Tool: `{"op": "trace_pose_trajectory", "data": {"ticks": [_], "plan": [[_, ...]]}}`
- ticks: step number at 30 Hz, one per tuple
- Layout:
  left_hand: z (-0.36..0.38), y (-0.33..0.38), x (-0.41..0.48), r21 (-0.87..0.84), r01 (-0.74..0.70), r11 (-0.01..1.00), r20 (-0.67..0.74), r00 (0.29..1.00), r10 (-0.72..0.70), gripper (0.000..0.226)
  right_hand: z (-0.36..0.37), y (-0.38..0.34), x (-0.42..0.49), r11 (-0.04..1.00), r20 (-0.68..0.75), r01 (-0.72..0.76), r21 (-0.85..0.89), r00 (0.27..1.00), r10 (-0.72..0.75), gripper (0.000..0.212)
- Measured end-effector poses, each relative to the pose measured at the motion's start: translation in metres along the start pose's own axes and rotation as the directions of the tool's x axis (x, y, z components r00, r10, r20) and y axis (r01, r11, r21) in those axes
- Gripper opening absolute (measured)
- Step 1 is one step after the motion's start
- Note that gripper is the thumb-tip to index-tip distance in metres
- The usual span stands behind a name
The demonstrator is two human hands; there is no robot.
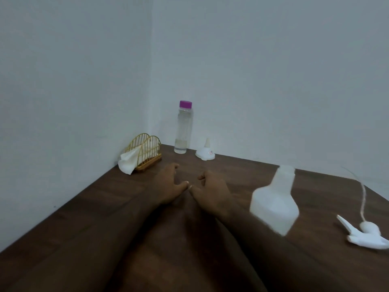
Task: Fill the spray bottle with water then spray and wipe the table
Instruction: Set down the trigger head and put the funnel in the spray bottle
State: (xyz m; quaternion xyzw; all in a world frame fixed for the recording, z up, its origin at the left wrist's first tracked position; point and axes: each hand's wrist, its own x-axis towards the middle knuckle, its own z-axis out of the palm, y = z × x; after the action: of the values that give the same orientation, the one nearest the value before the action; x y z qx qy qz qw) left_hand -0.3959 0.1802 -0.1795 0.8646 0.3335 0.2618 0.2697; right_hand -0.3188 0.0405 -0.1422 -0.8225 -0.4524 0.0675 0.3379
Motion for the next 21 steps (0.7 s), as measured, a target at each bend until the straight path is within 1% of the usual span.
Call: {"op": "trace_pose_trajectory", "data": {"ticks": [2, 4, 6, 8, 10, 12, 13, 15, 16, 19, 21], "plan": [[0.003, -0.006, 0.014, -0.078, 0.037, 0.996, -0.016, 0.999, -0.039, 0.062, 0.011, -0.002, 0.027, 0.998, 0.005, -0.050, 0.034, 0.999, 0.050, 0.042], [0.006, -0.010, 0.026, -0.111, 0.052, 0.992, -0.029, 0.998, -0.055, 0.058, 0.019, 0.002, 0.060, 0.990, 0.010, -0.120, 0.080, 0.993, 0.119, 0.044], [0.011, -0.014, 0.038, -0.110, 0.044, 0.993, -0.048, 0.998, -0.050, 0.061, 0.026, 0.008, 0.099, 0.974, -0.034, -0.179, 0.142, 0.982, 0.185, 0.040], [0.015, -0.017, 0.048, -0.080, 0.038, 0.996, -0.051, 0.998, -0.042, 0.069, 0.027, 0.014, 0.133, 0.955, -0.108, -0.223, 0.196, 0.963, 0.247, 0.055], [0.019, -0.018, 0.058, -0.066, 0.030, 0.997, -0.057, 0.998, -0.034, 0.080, 0.028, 0.021, 0.162, 0.946, -0.163, -0.287, 0.153, 0.937, 0.310, 0.068], [0.023, -0.019, 0.069, -0.055, 0.021, 0.998, -0.049, 0.998, -0.024, 0.086, 0.030, 0.029, 0.185, 0.926, -0.187, -0.360, 0.115, 0.908, 0.376, 0.080], [0.023, -0.019, 0.073, -0.051, 0.015, 0.999, -0.041, 0.999, -0.017, 0.086, 0.031, 0.033, 0.194, 0.915, -0.190, -0.388, 0.113, 0.895, 0.403, 0.087], [0.026, -0.021, 0.084, -0.073, 0.003, 0.997, -0.032, 0.999, -0.006, 0.079, 0.039, 0.043, 0.213, 0.907, -0.196, -0.411, 0.093, 0.886, 0.421, 0.096], [0.027, -0.022, 0.088, -0.088, -0.004, 0.996, -0.030, 1.000, 0.001, 0.075, 0.044, 0.047, 0.221, 0.909, -0.207, -0.411, 0.073, 0.885, 0.417, 0.097], [0.030, -0.022, 0.100, -0.094, -0.033, 0.995, -0.035, 0.999, 0.030, 0.075, 0.053, 0.053, 0.238, 0.911, -0.250, -0.410, 0.048, 0.878, 0.408, 0.093], [0.031, -0.023, 0.105, -0.109, -0.041, 0.993, -0.021, 0.999, 0.039, 0.072, 0.056, 0.055, 0.246, 0.910, -0.282, -0.413, 0.021, 0.871, 0.402, 0.085]]}}
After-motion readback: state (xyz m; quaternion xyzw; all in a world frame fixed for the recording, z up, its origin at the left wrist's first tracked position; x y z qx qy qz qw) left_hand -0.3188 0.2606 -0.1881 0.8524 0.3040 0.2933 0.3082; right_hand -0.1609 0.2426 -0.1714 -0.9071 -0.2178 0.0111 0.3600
